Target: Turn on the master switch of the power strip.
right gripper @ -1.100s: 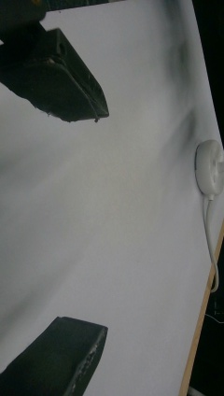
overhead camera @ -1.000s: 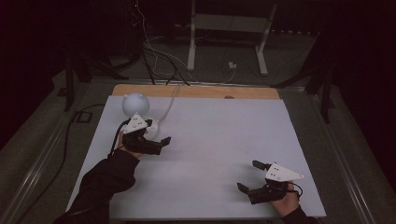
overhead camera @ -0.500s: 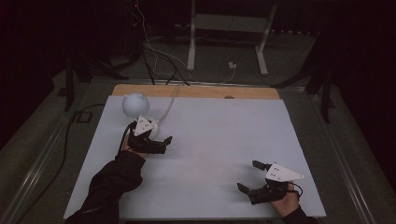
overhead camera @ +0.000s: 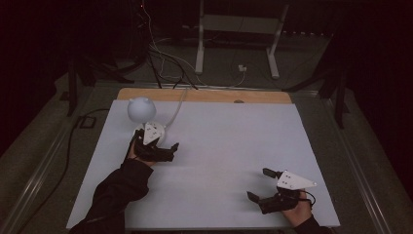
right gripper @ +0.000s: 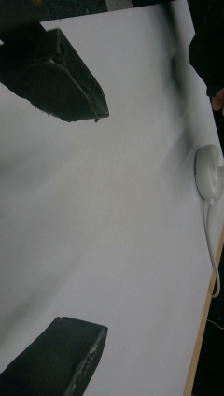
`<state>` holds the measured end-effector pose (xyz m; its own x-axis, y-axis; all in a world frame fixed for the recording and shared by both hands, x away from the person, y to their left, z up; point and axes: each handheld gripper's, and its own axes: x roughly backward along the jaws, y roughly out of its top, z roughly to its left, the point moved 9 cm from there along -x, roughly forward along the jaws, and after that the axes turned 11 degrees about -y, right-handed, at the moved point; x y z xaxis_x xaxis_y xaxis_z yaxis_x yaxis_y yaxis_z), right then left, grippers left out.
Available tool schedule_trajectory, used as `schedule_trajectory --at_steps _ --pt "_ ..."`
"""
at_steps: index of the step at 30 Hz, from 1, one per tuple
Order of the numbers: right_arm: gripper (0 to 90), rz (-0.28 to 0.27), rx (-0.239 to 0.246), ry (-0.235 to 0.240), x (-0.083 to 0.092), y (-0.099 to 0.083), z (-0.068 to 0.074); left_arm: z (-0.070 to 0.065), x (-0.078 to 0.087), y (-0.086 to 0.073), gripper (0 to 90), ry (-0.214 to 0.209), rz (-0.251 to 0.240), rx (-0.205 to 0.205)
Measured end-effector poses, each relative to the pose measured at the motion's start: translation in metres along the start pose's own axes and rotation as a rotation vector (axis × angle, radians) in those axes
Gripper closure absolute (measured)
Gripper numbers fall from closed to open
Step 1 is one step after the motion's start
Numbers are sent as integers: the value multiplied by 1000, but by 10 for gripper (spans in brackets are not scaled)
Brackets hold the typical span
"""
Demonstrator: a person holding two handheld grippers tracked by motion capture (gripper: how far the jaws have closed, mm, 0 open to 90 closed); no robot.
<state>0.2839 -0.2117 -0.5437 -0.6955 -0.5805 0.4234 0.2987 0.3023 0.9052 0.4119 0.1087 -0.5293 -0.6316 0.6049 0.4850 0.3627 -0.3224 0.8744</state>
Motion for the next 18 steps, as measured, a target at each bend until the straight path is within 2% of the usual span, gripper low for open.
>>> schedule_trajectory --at_steps 5,9,18 --pt "0 -3 -3 1 0 0 -1 1 -3 -3 17 37 34 -12" --pt "0 -4 -5 6 0 1 0 3 -5 -5 47 58 43 -15" --pt "0 -7 -8 11 1 1 0 15 -11 -11 160 93 63 13"
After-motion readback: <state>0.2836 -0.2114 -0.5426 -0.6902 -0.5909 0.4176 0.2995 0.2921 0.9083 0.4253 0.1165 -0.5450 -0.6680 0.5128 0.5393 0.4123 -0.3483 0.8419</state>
